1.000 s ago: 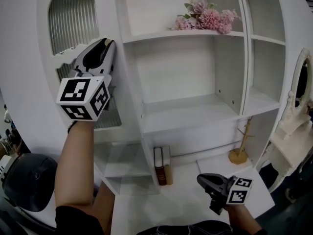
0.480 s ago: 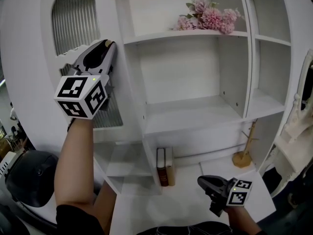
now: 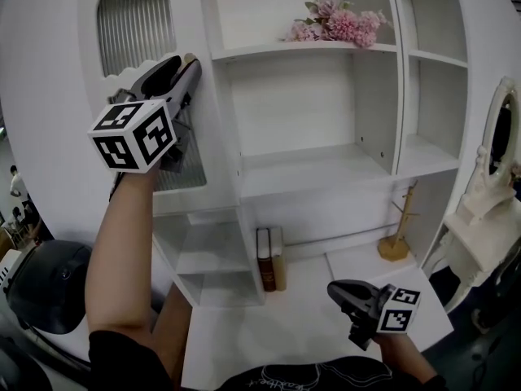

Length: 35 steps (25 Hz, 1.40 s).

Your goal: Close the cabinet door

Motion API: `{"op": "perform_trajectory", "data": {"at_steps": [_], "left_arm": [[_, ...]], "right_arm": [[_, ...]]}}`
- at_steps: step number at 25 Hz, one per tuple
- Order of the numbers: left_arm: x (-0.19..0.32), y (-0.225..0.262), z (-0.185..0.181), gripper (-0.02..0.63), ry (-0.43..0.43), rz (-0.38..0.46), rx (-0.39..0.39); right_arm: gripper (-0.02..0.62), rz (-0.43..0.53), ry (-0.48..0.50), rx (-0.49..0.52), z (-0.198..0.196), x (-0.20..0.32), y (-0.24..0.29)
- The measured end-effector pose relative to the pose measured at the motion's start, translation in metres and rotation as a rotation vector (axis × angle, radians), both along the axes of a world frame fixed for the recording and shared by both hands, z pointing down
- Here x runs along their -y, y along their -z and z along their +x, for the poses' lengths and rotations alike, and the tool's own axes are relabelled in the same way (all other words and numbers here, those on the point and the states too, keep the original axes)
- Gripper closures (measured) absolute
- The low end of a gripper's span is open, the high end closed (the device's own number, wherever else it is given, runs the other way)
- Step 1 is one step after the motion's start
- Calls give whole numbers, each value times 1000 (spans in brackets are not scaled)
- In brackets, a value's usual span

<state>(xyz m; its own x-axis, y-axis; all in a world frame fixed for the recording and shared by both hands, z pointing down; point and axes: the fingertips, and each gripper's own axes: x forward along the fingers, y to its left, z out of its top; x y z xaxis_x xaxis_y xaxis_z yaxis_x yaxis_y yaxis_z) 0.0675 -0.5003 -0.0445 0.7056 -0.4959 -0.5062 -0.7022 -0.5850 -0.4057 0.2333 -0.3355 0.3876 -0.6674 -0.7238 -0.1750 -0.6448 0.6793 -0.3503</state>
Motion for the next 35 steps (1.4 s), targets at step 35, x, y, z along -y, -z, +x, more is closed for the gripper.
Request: {"op": "perform_trajectory", "data": {"at_steps": [35], "left_arm": [[-348, -474, -96, 582, -530, -780, 362]], "right_arm": [[589, -139, 54, -111, -207, -178, -40]]}}
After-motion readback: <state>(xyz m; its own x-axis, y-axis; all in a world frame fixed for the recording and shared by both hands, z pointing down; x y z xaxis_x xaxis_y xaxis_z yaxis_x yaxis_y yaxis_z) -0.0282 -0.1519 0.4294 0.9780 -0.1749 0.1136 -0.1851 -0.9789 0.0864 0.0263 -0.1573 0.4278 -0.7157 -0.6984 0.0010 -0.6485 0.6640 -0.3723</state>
